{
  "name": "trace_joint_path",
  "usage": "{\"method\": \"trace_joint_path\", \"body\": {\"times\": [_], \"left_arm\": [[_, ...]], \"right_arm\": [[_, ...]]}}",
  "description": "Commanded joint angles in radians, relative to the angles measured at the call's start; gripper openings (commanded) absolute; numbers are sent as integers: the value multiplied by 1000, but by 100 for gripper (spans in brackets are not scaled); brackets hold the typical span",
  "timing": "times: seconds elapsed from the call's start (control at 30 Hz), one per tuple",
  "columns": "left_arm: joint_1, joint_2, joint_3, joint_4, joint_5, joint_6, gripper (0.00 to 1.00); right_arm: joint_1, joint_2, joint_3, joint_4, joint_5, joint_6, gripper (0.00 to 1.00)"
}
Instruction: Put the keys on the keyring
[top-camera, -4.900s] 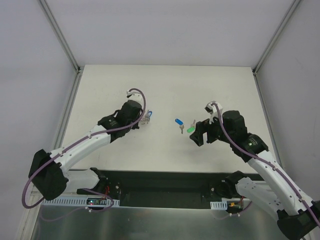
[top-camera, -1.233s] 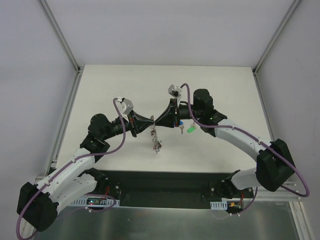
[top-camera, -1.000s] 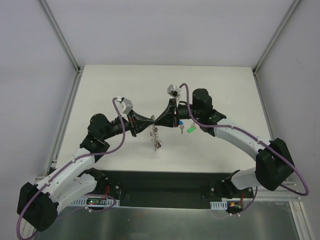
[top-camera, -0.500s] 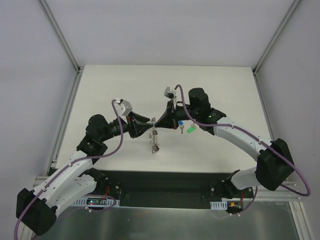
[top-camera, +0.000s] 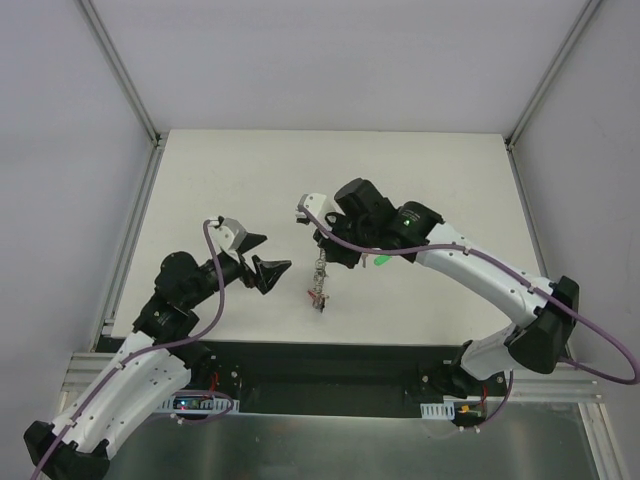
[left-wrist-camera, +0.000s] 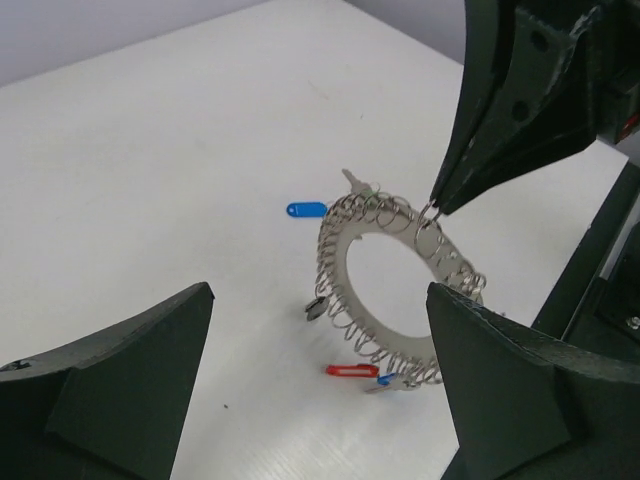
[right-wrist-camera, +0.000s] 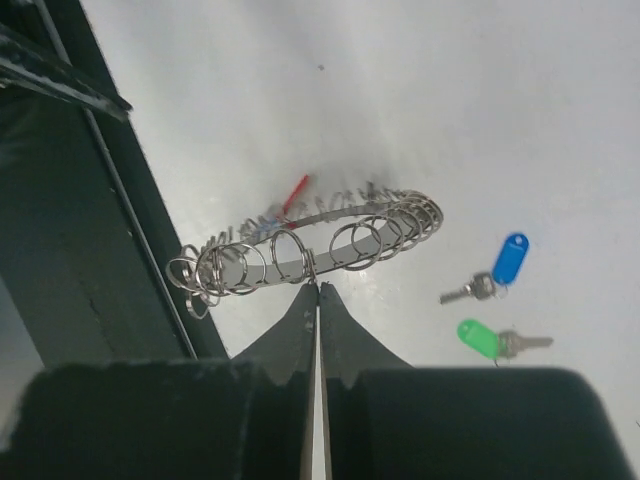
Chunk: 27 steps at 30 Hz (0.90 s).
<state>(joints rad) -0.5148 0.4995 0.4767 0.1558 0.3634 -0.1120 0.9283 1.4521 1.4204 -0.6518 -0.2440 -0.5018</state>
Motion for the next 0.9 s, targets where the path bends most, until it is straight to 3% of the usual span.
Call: {"method": "trace_joint_path", "body": {"times": [0.0,0.13,0.33,0.5,0.73,0.87], "left_arm": [[9,33,-21,-9,0,-3,88],[9,112,-38,146,101,-69,89],[7,321,-40,477,325,-228,96],[-4,471,22,537,420,-271,97],[-42,545,62,562,475,-282,96],[-71,551,57,562,522,-354,91]], "right_arm": [[6,-1,92,-201,166,-77,1],[9,-35,98,-195,213,-89,1],[7,-50,74,-134,83,-78,1],[9,-61,57,-89,45,-64,1],[7,-61,40,-49,34,-60,1],[-6,-56,17,-14,57,-40,1]]}}
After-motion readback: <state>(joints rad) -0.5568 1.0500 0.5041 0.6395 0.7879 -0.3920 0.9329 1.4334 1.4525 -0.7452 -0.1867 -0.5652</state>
